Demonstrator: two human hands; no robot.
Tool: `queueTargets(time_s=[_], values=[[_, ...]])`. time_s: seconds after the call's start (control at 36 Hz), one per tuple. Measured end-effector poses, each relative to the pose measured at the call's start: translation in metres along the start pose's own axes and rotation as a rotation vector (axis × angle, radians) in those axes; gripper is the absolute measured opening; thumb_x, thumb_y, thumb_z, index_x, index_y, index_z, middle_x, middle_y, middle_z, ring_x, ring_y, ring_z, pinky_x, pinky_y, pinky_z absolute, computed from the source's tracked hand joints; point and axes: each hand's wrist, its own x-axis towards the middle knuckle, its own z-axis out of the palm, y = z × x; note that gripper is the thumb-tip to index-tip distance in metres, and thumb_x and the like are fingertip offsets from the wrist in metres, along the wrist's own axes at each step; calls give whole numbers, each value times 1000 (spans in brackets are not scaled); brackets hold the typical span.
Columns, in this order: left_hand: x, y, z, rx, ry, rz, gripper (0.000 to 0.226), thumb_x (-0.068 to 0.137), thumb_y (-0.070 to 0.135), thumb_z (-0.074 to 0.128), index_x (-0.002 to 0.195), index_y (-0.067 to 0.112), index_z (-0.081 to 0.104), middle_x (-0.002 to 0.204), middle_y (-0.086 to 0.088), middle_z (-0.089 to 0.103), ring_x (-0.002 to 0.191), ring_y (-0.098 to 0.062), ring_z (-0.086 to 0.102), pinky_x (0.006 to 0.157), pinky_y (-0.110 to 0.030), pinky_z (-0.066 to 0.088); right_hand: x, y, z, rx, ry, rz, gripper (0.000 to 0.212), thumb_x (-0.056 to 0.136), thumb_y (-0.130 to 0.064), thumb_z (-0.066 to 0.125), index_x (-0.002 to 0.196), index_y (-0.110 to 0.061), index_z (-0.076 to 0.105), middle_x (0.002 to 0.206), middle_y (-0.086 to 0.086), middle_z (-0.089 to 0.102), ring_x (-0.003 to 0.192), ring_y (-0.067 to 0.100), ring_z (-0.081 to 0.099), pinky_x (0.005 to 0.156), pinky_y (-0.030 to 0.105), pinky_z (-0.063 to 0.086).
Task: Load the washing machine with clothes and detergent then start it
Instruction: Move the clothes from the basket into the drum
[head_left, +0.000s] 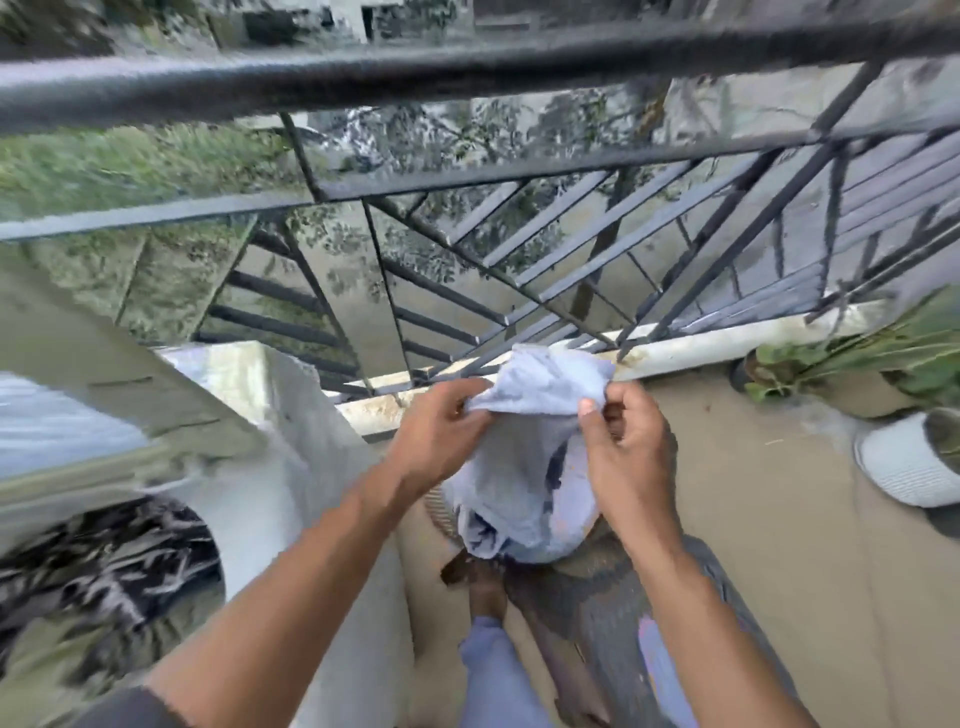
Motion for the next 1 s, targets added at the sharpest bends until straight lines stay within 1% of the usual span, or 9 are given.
queueTargets(time_s=[0.08,0.28,0.44,0.53,0.58,0.67,0.78,0.89,1.0], values=[[-28,34,-26,41,-8,119,20,92,27,60,98,41,74,81,17,72,73,-7,66,71,-34,54,-18,-29,-24,-36,38,-51,6,99,-25,66,96,-22,61,83,-6,70,79,16,68,73,38,55],[-83,109,-78,-127,97,292,27,97,9,56,105,22,78,90,9,77,80,-9,68,71,-38,57,-65,-91,-61,114,176,-239,14,99,-29,68,109,-20,63,89,-6,67,78,4,62,73,26,53],[-126,163,-119,-344,184,343,22,104,3,52,105,5,75,100,-30,73,91,-51,71,74,-70,58,-104,-64,-36,-27,68,-194,90,81,-42,85,151,-20,33,141,9,49,128,27,50,104,38,45],[-149,181,-136,-427,169,368,20,106,6,54,110,0,72,103,-34,71,87,-49,73,76,-66,60,-110,-42,-11,-116,-119,-71,107,68,-59,87,154,-24,31,149,4,49,136,25,50,109,49,48],[-162,190,-146,-477,161,375,21,107,9,53,111,-1,71,100,-33,71,80,-35,72,73,-55,64,-105,-28,9,-77,-229,-53,99,63,-57,89,146,-28,43,140,-2,58,128,20,59,100,47,54],[-181,196,-160,-549,125,386,21,108,11,51,113,-1,68,101,-34,69,83,-35,69,78,-63,61,-101,-19,34,-80,-272,39,87,66,-64,84,138,-26,52,131,-2,65,121,20,64,96,44,56],[-202,185,-185,-638,150,374,21,110,14,50,114,9,70,115,-33,71,99,-47,73,86,-70,59,-97,-43,45,140,-340,325,9,101,-31,62,104,-22,63,122,18,69,109,36,66,99,58,54],[-216,147,-212,-675,270,311,23,110,17,49,111,15,72,98,-10,76,82,-25,76,74,-48,65,-90,-76,19,473,-335,435,25,101,-25,58,121,-11,66,120,26,69,102,44,69,80,58,59],[-230,93,-225,-656,388,185,25,109,21,51,118,9,71,102,-17,75,89,-31,73,81,-50,63,-105,-137,-23,666,-437,273,25,102,-27,52,115,-20,72,112,12,73,97,27,69,79,44,56]])
